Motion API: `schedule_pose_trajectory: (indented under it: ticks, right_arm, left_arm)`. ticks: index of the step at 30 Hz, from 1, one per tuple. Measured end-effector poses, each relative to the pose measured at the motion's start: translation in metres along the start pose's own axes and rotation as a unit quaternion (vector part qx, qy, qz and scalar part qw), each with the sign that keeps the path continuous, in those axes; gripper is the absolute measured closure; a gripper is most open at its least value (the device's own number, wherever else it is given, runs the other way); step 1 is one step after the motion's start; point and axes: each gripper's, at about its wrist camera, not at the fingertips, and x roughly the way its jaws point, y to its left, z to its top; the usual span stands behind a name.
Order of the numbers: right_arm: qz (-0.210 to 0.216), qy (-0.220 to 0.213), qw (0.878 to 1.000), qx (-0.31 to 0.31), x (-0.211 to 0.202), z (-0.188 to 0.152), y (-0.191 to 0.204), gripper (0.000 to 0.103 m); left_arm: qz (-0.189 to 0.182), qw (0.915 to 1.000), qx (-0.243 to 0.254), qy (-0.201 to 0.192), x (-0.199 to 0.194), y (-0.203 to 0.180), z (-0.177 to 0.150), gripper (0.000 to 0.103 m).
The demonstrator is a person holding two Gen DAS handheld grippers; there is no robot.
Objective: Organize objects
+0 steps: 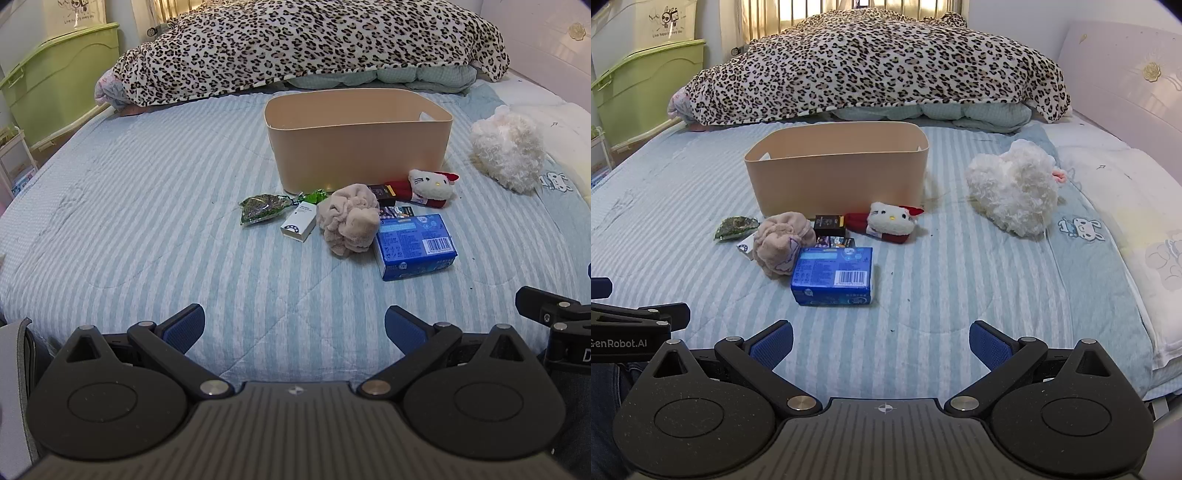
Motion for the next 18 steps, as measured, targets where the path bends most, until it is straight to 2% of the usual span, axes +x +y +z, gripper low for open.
schedule_pose_trajectory:
  ticks: [18]
  right_arm:
    - [-0.003,0.003,1.000,0.014,0.0020,-0.0002,-0.0005,0.000]
  left_arm:
    - [-0.001,1.0000,0.000,0.002,-0.0016,-0.0001,0.0000,0.000]
